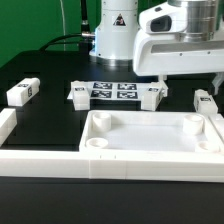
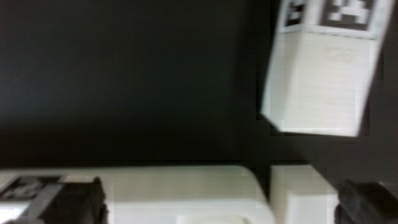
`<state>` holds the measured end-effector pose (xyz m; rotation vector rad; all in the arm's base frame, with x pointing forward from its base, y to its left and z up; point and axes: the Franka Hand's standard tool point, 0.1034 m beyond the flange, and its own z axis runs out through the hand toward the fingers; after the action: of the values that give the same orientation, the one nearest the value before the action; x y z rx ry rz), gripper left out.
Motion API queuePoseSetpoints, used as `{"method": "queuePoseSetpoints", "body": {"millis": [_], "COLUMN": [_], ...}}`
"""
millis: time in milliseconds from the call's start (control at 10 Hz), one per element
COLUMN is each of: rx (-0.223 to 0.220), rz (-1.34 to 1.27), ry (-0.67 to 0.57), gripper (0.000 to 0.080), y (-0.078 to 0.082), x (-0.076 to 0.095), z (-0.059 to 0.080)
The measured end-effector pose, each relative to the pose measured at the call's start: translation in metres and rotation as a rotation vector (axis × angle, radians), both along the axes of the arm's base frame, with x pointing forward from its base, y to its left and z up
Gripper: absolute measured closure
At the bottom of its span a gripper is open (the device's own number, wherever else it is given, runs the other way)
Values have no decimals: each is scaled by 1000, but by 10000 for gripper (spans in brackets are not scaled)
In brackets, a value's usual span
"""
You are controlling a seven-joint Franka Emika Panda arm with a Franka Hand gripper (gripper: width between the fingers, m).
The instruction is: Assemble desk
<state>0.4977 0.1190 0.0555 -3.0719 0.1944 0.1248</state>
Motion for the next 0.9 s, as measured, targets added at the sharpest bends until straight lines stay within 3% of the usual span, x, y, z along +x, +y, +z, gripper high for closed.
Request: {"method": "queuePoseSetpoints", "body": {"millis": [300, 600, 700, 900], "rx": [1, -1, -3, 3], "rz": [12, 22, 61, 71], "ry": [4, 14, 94, 192], "gripper": [151, 151, 151, 151], "y": [17, 15, 10, 13], "x": [2, 2, -4, 3], "z": [-3, -3, -5, -9]}}
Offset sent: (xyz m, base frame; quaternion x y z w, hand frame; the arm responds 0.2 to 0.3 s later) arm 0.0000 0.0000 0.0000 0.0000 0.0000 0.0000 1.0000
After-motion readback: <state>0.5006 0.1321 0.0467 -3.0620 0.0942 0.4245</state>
